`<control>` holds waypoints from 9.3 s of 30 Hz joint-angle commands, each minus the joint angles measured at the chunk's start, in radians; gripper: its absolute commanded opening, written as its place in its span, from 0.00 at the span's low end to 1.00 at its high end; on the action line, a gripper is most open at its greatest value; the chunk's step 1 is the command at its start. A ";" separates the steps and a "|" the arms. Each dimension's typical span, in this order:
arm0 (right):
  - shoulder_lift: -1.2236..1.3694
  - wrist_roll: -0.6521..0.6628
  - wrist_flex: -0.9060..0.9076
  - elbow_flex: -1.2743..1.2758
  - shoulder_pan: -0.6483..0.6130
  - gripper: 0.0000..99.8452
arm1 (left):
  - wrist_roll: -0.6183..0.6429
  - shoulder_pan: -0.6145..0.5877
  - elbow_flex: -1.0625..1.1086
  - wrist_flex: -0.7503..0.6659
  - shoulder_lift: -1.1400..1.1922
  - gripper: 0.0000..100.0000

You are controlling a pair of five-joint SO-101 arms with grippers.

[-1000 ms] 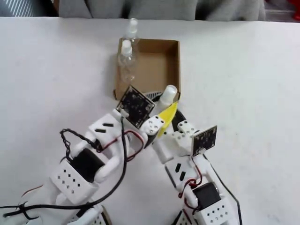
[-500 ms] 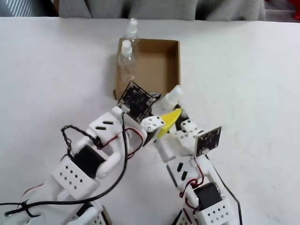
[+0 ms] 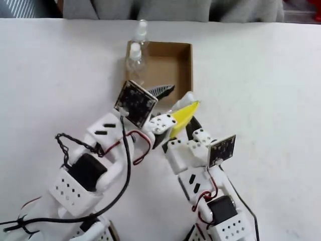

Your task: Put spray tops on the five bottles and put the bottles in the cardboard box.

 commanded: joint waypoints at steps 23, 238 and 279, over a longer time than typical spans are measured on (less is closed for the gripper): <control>-0.025 0.000 -0.104 0.009 0.130 0.02 | 0.066 -0.326 -0.180 0.431 -0.096 0.04; 2.741 0.376 -0.469 -2.282 0.300 0.30 | -0.120 -0.595 0.922 0.307 -0.909 0.02; 2.628 0.189 -0.285 -2.288 0.297 0.42 | -0.121 -0.595 0.922 0.305 -0.909 0.02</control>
